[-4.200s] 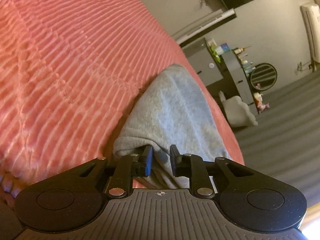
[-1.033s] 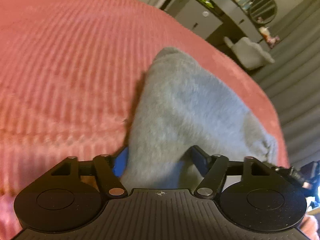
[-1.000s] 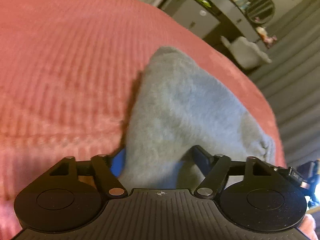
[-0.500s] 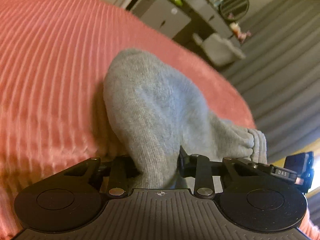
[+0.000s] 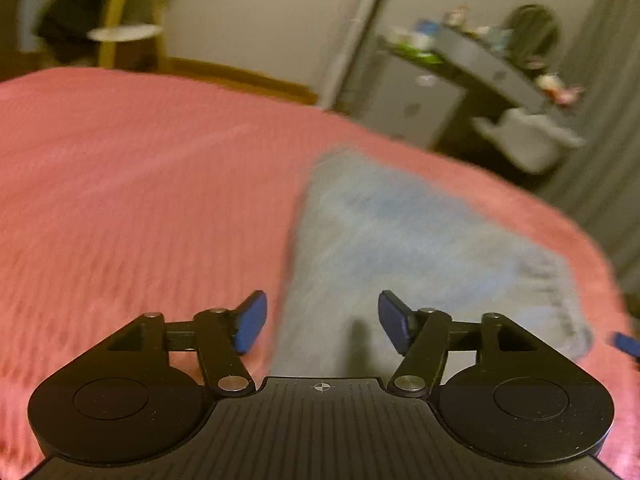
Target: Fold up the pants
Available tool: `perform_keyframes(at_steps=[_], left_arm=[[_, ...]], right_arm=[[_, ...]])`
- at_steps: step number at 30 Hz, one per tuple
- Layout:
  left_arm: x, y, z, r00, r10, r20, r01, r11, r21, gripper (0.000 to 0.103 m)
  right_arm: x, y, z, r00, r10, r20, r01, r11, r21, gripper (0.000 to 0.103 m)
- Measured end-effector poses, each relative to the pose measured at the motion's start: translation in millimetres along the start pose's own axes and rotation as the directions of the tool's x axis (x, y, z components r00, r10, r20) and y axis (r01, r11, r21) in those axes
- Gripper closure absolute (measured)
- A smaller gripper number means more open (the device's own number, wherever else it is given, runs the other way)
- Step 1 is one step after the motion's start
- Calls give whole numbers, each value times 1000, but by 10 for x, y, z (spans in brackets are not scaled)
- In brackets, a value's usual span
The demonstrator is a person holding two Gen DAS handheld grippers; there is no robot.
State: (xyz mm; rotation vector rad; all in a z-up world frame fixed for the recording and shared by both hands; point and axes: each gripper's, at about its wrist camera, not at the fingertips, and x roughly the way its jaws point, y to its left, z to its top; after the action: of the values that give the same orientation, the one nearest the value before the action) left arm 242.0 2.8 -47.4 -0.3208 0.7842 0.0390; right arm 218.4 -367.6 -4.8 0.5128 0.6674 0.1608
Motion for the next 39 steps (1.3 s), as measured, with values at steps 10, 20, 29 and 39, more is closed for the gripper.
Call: perform_keyframes(at_steps=[10, 20, 29, 39], left_arm=[[-55, -308, -330, 992, 109, -59, -103, 989, 103, 35], [14, -345, -282, 988, 142, -66, -130, 979, 157, 35], [119, -318, -356, 988, 114, -108, -84, 965, 249, 37], [54, -120, -661, 974, 113, -194, -49, 950, 307, 42]], right_arm=[[165, 569, -636, 993, -102, 52, 107, 988, -114, 50], [384, 1021, -789, 974, -199, 111, 227, 896, -381, 50], [564, 904, -1055, 949, -314, 29, 283, 808, -517, 38], [490, 632, -948, 965, -252, -76, 214, 920, -328, 35]])
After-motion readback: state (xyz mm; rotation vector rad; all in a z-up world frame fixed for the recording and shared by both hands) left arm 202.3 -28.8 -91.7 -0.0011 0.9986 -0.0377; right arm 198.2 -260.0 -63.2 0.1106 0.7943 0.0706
